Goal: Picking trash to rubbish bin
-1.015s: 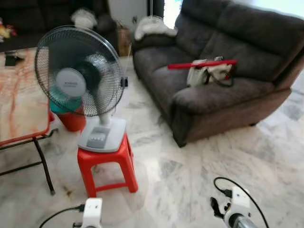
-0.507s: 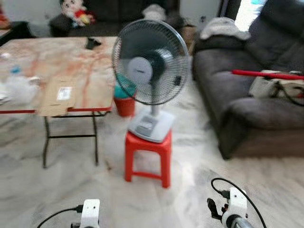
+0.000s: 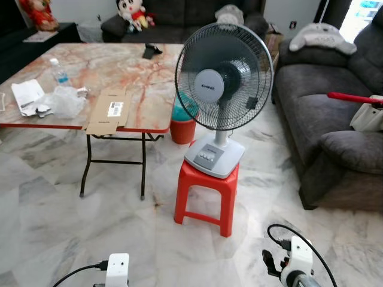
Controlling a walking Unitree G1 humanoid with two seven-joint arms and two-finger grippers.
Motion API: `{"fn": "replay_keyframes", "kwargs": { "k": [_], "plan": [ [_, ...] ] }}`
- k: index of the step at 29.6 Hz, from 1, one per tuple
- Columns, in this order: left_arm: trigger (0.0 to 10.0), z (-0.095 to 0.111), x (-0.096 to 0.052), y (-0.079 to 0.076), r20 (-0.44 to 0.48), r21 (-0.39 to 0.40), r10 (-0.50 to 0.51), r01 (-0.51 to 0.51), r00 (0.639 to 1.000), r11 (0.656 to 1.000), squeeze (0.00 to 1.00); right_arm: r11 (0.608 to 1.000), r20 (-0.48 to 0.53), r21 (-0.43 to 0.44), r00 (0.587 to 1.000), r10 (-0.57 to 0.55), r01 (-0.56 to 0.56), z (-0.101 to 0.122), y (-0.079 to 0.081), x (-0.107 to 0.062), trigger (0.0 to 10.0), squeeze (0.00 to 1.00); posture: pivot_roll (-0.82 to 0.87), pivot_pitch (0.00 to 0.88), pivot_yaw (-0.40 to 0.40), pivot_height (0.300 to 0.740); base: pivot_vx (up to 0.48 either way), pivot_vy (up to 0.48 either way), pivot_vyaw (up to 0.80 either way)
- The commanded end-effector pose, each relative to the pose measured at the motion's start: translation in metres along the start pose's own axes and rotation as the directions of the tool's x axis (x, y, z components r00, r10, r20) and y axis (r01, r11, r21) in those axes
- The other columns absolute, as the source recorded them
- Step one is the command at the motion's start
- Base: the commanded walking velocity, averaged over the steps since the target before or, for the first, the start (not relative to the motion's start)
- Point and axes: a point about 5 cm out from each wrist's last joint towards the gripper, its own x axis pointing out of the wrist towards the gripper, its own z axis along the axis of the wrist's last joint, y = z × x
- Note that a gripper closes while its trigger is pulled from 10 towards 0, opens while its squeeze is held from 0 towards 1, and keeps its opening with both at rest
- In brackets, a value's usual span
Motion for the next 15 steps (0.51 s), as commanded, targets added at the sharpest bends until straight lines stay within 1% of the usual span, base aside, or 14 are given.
{"fn": "replay_keyframes", "kwargs": {
  "k": [1, 13, 14, 15],
  "plan": [
    [10.0, -0.0022, 0.0, 0.0032, -0.019, -0.002, 0.018, -0.018, 1.0, 1.0, 0.0, 1.0, 0.02, 0.02, 1.0, 0.0, 0.0, 0.0055, -0.0001, 0.001, 10.0, 0.0, -0.1, 0.0, -0.003, 0.74, 0.0, 0.296, 0.0],
    [10.0, -0.0017, 0.0001, 0.0025, -0.02, -0.003, 0.025, -0.025, 0.999, 1.0, 0.0, 1.0, 0.027, 0.006, 1.0, -0.003, 0.003, 0.0077, -0.0013, 0.001, 10.0, 0.0, -0.1, 0.0, -0.009, 0.74, 0.0, 0.331, 0.0],
    [10.0, 0.0002, 0.0005, 0.0022, -0.012, -0.005, 0.026, -0.026, 1.0, 1.0, 0.0, 1.0, 0.03, 0.007, 1.0, -0.002, 0.002, 0.0085, -0.0011, 0.0012, 10.0, 0.0, -0.1, 0.0, -0.009, 0.74, 0.0, 0.334, 0.0],
    [10.0, 0.0064, 0.0017, 0.0023, 0.012, -0.009, 0.027, -0.027, 1.0, 1.0, 0.0, 1.0, 0.039, 0.007, 0.999, 0.0, 0.0, 0.0114, -0.0008, 0.0017, 10.0, 0.0, -0.1, 0.0, -0.011, 0.74, 0.0, 0.33, 0.0]
  ]
}}
